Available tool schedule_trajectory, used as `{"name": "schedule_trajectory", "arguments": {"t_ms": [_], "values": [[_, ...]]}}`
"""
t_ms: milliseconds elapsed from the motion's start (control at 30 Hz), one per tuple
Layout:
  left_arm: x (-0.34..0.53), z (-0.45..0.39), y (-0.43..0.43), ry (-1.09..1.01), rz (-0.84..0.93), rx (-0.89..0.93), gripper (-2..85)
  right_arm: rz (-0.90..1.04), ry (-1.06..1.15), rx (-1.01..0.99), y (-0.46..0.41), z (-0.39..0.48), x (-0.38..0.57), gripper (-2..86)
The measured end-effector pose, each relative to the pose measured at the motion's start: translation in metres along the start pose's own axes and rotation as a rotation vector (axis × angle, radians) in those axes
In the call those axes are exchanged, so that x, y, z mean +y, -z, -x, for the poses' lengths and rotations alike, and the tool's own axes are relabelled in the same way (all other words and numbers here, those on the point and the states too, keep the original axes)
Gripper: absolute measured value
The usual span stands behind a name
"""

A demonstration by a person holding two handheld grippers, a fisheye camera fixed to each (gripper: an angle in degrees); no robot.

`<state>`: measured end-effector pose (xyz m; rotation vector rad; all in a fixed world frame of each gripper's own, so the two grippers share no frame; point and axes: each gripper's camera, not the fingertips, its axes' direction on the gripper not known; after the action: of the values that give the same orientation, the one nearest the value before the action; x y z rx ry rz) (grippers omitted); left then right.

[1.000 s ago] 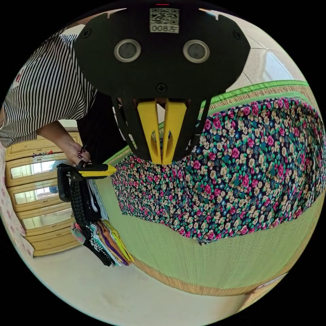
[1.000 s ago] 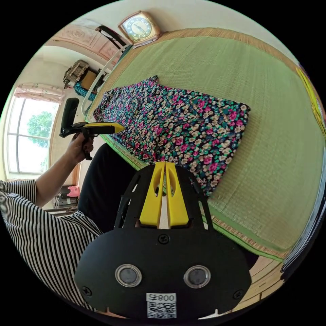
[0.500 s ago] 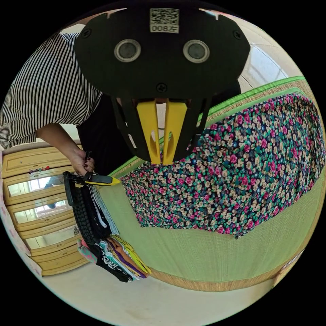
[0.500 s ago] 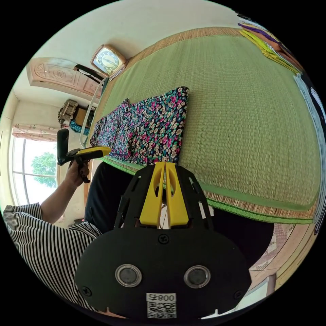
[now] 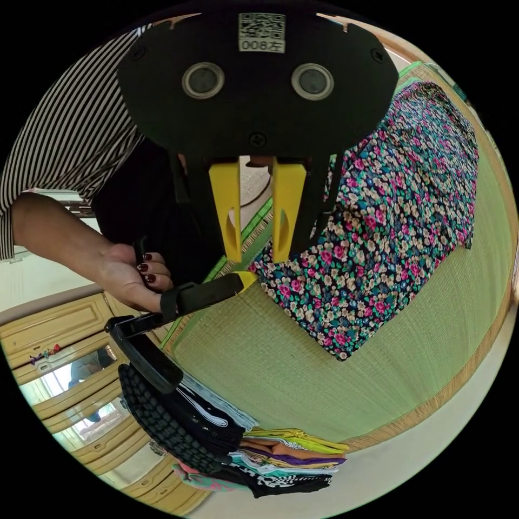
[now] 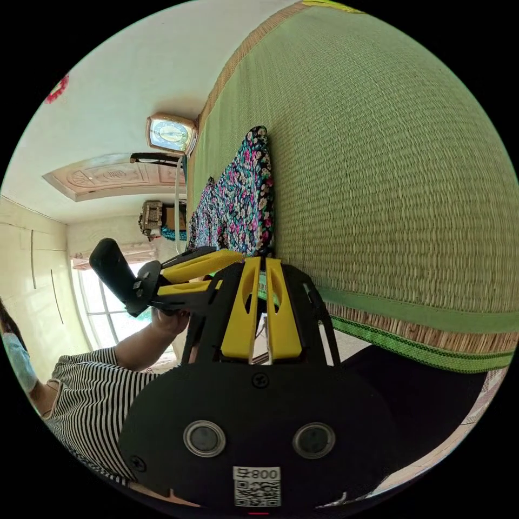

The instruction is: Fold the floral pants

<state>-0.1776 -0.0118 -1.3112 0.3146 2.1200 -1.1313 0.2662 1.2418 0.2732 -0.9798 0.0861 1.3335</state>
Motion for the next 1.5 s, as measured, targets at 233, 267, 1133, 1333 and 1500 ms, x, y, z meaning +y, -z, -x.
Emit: {"name": "schedule_trajectory", "arguments": {"t_ms": [233,267,1133,1333,1500], "values": [[-0.014,-0.035,-0.023,0.016,0.033,-0.096,3.1,0.028,0.035,-0.081,0.01,-0.013,-0.007,2.1],[-0.013,-0.036,-0.022,0.021,0.025,-0.084,2.8,0.018,0.047,-0.079,0.016,-0.013,-0.009,2.4],[0.063,-0.078,0.033,0.031,-0.139,0.114,1.6,-0.086,-0.068,-0.062,0.078,-0.033,-0.117,2.0],[0.086,-0.093,0.059,-0.056,-0.187,0.156,1.5,-0.203,-0.053,-0.055,0.135,-0.019,-0.091,1.5],[0.124,-0.093,0.099,-0.098,-0.262,0.17,1.4,-0.283,-0.025,-0.11,0.17,0.015,-0.07,1.4]]}}
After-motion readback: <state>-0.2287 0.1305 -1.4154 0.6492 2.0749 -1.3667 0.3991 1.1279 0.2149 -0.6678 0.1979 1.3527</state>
